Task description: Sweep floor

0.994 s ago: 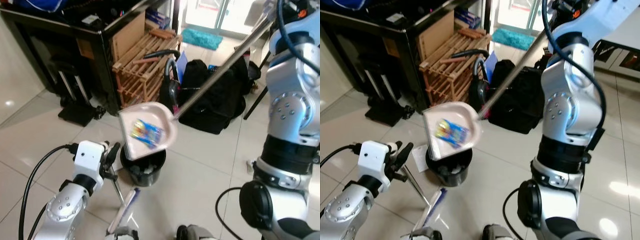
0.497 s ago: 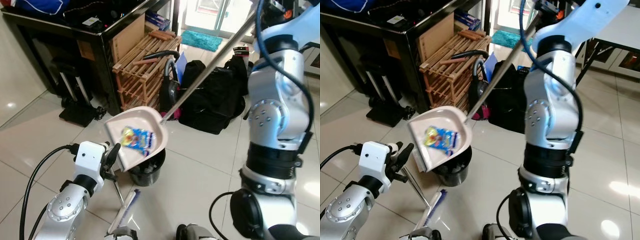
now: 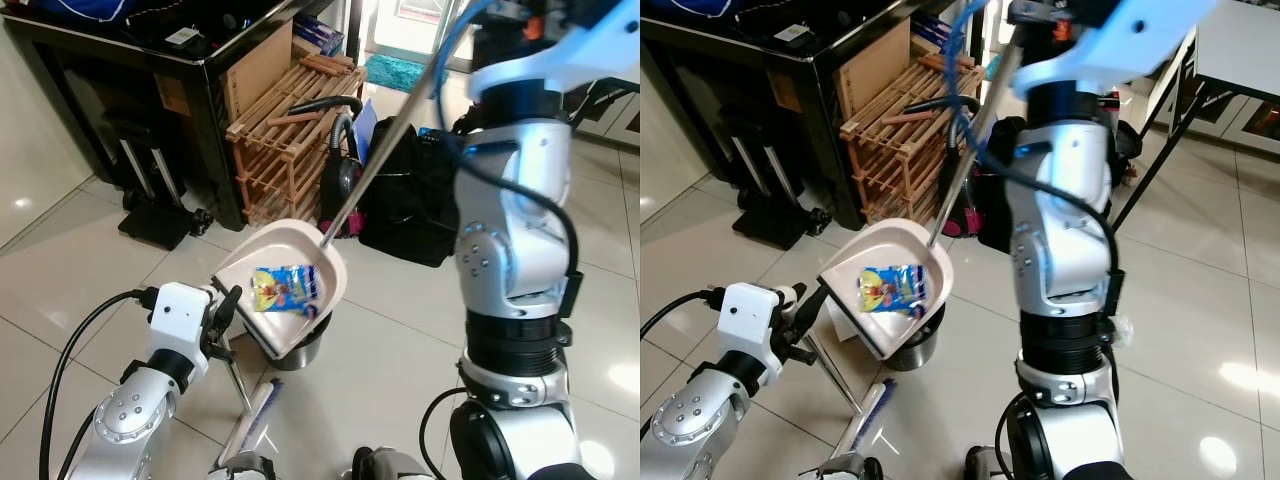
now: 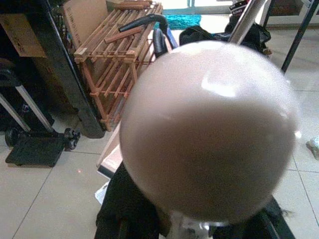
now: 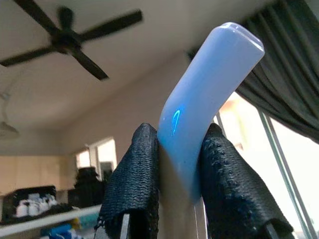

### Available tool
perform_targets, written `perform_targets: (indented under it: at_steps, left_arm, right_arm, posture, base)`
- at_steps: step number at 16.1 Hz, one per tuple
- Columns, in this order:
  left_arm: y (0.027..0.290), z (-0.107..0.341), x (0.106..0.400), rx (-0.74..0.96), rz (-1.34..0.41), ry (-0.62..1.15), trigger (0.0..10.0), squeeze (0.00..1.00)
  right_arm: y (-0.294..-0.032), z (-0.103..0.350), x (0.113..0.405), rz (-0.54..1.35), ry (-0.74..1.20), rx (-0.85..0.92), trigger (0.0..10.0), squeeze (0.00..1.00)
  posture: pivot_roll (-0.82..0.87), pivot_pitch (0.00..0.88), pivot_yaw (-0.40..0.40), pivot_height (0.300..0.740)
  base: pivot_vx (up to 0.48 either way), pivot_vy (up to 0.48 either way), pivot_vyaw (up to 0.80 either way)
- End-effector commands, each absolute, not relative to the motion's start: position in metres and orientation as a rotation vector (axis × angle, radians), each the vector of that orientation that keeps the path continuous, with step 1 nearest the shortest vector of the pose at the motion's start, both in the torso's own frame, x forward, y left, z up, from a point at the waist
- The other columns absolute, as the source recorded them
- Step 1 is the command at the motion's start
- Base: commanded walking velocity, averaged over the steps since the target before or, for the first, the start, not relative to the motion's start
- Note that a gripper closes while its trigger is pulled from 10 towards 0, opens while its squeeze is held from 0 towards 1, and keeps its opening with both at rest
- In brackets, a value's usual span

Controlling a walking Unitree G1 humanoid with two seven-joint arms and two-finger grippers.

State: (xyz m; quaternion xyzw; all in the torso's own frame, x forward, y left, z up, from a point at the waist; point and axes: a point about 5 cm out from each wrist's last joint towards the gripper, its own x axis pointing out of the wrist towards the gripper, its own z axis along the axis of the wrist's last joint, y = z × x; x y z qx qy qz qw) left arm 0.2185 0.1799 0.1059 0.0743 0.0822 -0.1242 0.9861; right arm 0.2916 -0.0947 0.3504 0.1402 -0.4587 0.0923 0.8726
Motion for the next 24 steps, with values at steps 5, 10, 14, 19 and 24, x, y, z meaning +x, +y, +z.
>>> perform_targets:
  at_steps: [5,10,14,19,24]
  left_arm:
    - [0.181,0.106,0.217,0.168,-0.255,0.156,10.0,0.0]
    - [0.185,0.108,0.214,0.18,-0.249,0.156,10.0,0.0]
    - [0.188,0.108,0.212,0.191,-0.247,0.161,10.0,0.0]
    - [0.192,0.11,0.207,0.207,-0.235,0.16,10.0,0.0]
    - [0.193,0.111,0.207,0.214,-0.236,0.159,10.0,0.0]
  right_arm:
    - [-0.085,0.363,0.277,0.21,-1.146,0.264,10.0,0.0]
    - [-0.081,0.374,0.283,0.167,-1.242,0.233,10.0,0.0]
    - [-0.074,0.388,0.289,0.173,-1.312,0.208,10.0,0.0]
    - [-0.047,0.4,0.288,0.261,-1.404,0.183,10.0,0.0]
    - [-0.023,0.4,0.275,0.352,-1.492,0.122,10.0,0.0]
  posture:
    - [0.02,0.107,-0.008,0.74]
    - [0.05,0.119,-0.015,0.74]
    - [0.06,0.131,-0.02,0.74]
    - [0.08,0.145,-0.035,0.74]
    - [0.09,0.148,-0.036,0.74]
  base:
    - [0.0,0.0,0.0]
    - [0.0,0.0,0.0]
    - [0.0,0.0,0.0]
    - [0.0,0.0,0.0]
    - [0.0,0.0,0.0]
